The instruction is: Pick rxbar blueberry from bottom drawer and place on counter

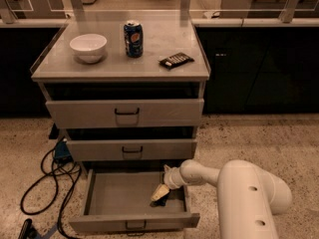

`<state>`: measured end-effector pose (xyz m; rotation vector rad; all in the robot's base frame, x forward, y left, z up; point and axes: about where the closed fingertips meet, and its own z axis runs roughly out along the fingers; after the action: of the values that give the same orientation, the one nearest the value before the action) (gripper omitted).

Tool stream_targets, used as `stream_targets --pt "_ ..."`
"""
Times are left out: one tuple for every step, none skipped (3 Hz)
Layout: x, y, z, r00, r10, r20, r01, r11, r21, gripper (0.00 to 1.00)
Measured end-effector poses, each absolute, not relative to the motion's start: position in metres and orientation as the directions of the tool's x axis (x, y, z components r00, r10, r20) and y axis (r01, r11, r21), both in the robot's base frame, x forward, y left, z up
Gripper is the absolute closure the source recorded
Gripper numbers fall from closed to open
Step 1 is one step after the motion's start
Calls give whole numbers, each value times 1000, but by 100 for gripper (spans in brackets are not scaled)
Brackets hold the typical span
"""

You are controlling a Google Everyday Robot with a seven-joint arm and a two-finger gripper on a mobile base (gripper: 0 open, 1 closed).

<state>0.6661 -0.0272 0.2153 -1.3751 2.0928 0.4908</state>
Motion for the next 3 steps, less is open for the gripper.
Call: stream_targets --pt "675 -20 185 -335 -727 -599 -895 444 -38 0" --pt "695 -23 151 -405 -734 -545 -854 517 -61 0" --pt "697 -25 148 -410 -741 -532 -852 519 -65 0"
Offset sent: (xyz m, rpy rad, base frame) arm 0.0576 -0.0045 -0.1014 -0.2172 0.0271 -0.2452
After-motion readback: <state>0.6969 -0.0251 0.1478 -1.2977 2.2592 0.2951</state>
